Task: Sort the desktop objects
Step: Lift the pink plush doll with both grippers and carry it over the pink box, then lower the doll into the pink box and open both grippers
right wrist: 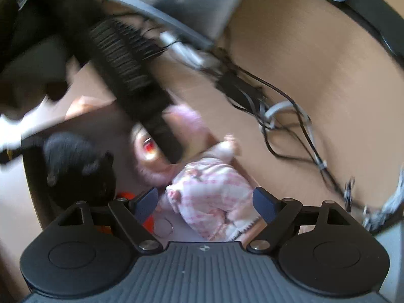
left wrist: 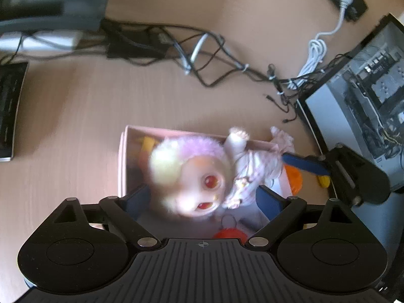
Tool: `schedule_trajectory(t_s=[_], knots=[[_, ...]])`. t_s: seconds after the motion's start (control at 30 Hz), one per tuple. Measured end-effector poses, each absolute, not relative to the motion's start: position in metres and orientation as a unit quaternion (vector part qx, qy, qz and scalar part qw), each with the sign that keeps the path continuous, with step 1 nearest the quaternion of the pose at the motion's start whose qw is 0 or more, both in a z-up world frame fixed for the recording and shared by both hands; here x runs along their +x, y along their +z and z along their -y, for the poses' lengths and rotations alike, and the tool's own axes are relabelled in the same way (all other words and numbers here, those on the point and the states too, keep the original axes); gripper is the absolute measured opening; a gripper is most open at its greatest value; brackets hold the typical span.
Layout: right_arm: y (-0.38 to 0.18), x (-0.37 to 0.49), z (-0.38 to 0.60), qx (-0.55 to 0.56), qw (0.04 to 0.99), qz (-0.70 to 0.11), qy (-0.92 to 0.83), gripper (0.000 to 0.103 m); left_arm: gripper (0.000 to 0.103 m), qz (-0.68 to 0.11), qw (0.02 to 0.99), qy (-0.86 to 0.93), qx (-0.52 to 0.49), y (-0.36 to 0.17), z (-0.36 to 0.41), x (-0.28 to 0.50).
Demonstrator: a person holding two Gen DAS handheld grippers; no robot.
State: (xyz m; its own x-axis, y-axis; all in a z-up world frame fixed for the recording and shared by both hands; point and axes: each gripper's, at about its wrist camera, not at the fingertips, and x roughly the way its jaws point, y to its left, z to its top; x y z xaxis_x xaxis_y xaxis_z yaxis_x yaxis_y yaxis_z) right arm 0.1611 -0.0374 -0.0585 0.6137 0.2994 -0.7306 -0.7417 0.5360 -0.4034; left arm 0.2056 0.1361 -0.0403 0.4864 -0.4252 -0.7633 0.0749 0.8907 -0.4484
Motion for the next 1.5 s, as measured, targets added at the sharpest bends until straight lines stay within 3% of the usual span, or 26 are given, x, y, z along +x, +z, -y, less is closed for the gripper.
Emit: schedule_trajectory(t_s=[0.3,0.5,0.63,0.8,1.07,1.5], knots=[[-0.068,0.181,0.019,-0.415,0.794,-0.302,0.326,0.083,0.094,-0.429,0.861,-0.111,-0.249,-0.009,-0.174,0.173],[-0.058,0.196,0.024,-0.396,0.776,-0.334,0.360,0.068,0.095,-0.408,0.869,-0.051,-0.275,-0.003,-0.209,0.146],[-0.040,0.221,0.034,-0.320,0.769,-0.403,0.379,0.048,0.095,-0.408,0.864,-0.032,-0.292,-0.007,-0.223,0.134],[-0.031,0.220,0.040,-0.284,0.774,-0.407,0.394,0.048,0.095,-0.414,0.858,-0.026,-0.303,-0.013,-0.224,0.125],[-0.025,0.179,0.016,-0.343,0.772,-0.316,0.431,0.081,0.095,-0.405,0.853,-0.004,-0.330,-0.017,-0.237,0.111],[-0.068,0.199,-0.023,-0.318,0.780,-0.373,0.389,0.087,0.096,-0.408,0.838,0.033,-0.362,-0.031,-0.258,0.082]])
